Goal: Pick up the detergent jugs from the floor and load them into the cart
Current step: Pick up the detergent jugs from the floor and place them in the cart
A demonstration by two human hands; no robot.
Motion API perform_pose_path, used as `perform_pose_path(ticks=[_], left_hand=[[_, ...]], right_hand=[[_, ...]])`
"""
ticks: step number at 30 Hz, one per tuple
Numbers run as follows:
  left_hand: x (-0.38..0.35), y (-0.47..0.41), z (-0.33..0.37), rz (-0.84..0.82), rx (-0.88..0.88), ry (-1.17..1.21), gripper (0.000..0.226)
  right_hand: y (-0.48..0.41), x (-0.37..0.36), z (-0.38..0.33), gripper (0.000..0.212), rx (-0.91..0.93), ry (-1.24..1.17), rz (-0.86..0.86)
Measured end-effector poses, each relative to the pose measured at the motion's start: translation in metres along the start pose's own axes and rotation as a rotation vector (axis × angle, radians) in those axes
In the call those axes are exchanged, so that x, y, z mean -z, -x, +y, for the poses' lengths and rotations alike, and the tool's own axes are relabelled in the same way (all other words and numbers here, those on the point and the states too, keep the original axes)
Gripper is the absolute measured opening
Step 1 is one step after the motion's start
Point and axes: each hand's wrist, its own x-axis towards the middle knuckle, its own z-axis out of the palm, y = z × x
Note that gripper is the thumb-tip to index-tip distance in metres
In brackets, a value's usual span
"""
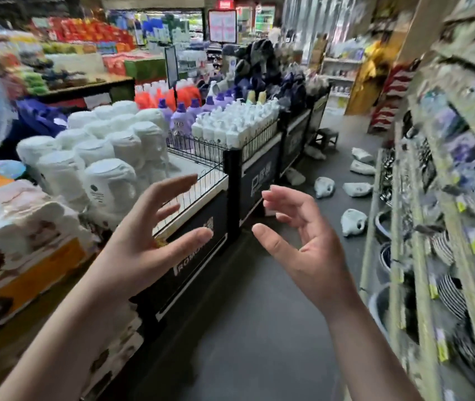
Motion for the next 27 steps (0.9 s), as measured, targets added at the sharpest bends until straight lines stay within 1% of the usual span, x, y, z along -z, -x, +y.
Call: perform_pose_path(ticks=[6,11,19,22,27], left_hand=[[-0.082,-0.095,-0.023,-0.068,-0.037,0.064,0.078],[-0.135,-0.159,-0.048,-0.154,-0.032,0.129,0.072],[-0.2,-0.287,-0.123,-0.261,-0.084,0.208,0.072],[-0.217,-0.348,-0.158,-0.281,-0.114,0.245,0.071],[-0.225,-0.458,-0.212,-0.332,-0.137,0.273,0.071]], right_hand=[[-0.048,0.091,0.052,0.049,-0.043,0.067,0.093],[-0.078,0.143,0.092,0.049,-0.089,0.117,0.15],[-0.15,0.194,0.172,0.054,-0.145,0.215,0.257],[-0.197,0.203,0.204,0.055,-0.158,0.232,0.298],[-0.294,0.212,0.254,0.053,-0.22,0.284,0.305]])
